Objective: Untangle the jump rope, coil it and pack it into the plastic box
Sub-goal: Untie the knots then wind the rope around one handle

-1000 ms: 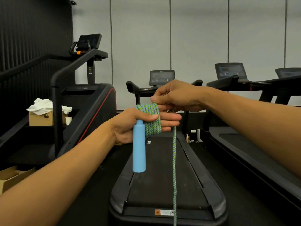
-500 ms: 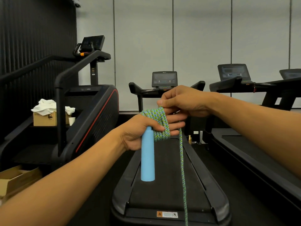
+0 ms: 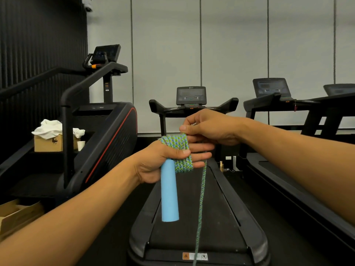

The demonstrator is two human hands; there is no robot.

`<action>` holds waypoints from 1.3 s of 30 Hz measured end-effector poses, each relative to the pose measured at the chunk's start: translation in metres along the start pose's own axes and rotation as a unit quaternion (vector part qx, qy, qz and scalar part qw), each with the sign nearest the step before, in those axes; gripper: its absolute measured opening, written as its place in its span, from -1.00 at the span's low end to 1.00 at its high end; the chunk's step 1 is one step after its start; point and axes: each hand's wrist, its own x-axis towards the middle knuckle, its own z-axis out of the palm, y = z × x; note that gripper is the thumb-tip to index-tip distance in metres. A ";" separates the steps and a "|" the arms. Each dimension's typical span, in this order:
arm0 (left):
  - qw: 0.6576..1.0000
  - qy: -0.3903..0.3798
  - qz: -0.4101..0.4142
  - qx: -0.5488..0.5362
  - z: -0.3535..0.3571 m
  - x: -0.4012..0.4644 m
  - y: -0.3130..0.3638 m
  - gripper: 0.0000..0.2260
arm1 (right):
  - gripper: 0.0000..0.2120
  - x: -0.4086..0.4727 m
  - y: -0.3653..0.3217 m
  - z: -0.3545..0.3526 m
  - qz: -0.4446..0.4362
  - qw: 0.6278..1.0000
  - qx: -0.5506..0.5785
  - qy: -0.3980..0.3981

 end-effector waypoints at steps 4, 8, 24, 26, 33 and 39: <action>1.000 -0.015 -0.002 -0.012 -0.001 -0.001 0.001 -0.56 | -0.79 -0.001 -0.002 0.000 -0.006 1.000 0.007 -0.001; 0.999 -0.025 -0.030 -0.034 -0.001 -0.002 0.002 -0.59 | -0.80 -0.003 0.001 0.000 -0.009 1.000 0.006 -0.011; 0.996 -0.067 -0.022 0.049 -0.005 -0.004 0.000 -0.39 | -0.88 -0.007 0.012 -0.005 -0.007 0.994 0.104 -0.042; 0.997 -0.050 -0.010 0.065 -0.007 -0.003 -0.004 -0.38 | -0.83 -0.007 0.011 -0.005 -0.005 0.992 0.115 -0.052; 0.999 -0.050 -0.001 0.008 -0.004 -0.003 -0.004 -0.49 | -0.87 -0.001 0.012 0.000 -0.011 0.995 0.100 -0.022; 0.999 -0.015 -0.013 -0.028 -0.007 -0.004 -0.002 -0.55 | -0.80 -0.003 0.011 0.003 -0.027 0.993 0.112 -0.016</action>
